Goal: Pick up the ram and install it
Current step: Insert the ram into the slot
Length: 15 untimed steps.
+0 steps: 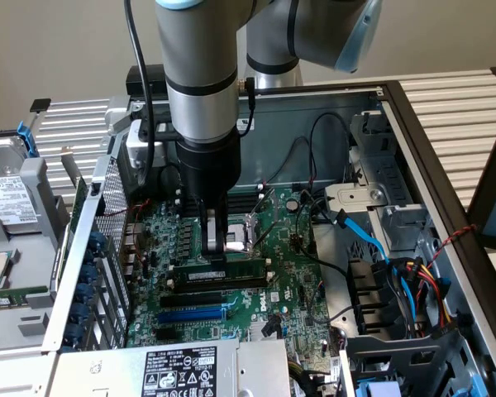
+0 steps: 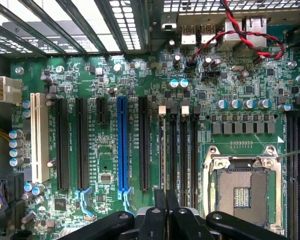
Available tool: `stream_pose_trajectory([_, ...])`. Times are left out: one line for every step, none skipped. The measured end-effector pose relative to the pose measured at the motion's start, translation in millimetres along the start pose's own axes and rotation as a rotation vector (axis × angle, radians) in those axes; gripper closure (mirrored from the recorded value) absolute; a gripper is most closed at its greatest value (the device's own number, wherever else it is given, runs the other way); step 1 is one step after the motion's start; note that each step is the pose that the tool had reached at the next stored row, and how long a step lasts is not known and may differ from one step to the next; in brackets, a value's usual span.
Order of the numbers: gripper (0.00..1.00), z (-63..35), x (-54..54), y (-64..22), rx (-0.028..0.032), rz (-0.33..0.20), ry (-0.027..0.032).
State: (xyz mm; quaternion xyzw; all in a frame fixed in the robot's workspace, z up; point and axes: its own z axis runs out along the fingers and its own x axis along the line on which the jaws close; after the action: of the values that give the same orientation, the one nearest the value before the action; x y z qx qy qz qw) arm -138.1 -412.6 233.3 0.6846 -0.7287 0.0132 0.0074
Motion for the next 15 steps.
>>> stream_pose_trajectory([0.88,0.1,0.0,-0.1,0.0000,0.000,-0.0001])
stream_pose_trajectory([0.88,0.1,-0.2,-0.1,0.0001,0.000,-0.0003])
stream_pose_trajectory([0.88,0.1,-0.3,-0.1,0.0001,0.000,-0.0002])
stream_pose_trajectory([0.88,0.1,-0.4,-0.1,0.0001,0.000,-0.0002])
stream_pose_trajectory([0.88,-0.1,-0.5,0.0,0.0000,0.000,-0.0001])
stream_pose_trajectory([0.88,-0.2,-0.6,0.0,0.0001,0.000,-0.0002])
stream_pose_trajectory([0.88,-0.3,-0.6,-0.1,0.0001,0.000,-0.0002])
stream_pose_trajectory([0.88,-0.4,-0.6,-0.1,0.0002,0.000,-0.0004])
stream_pose_trajectory([0.88,-0.5,-0.6,0.0,0.0000,0.000,-0.0001])
stream_pose_trajectory([0.88,-0.5,-0.5,0.0,0.0000,0.000,-0.0001])
stream_pose_trajectory([0.88,-0.5,-0.5,0.0,0.0000,0.000,-0.0001])
stream_pose_trajectory([0.88,-0.5,-0.5,0.0,-0.0001,0.000,0.0000])
stream_pose_trajectory([0.88,-0.4,-0.5,0.0,-0.0005,0.000,-0.0001])
stream_pose_trajectory([0.88,-0.1,-0.5,0.1,-0.0015,0.000,-0.0007])
stream_pose_trajectory([0.88,0.2,-0.6,0.1,-0.0032,0.000,-0.0016])
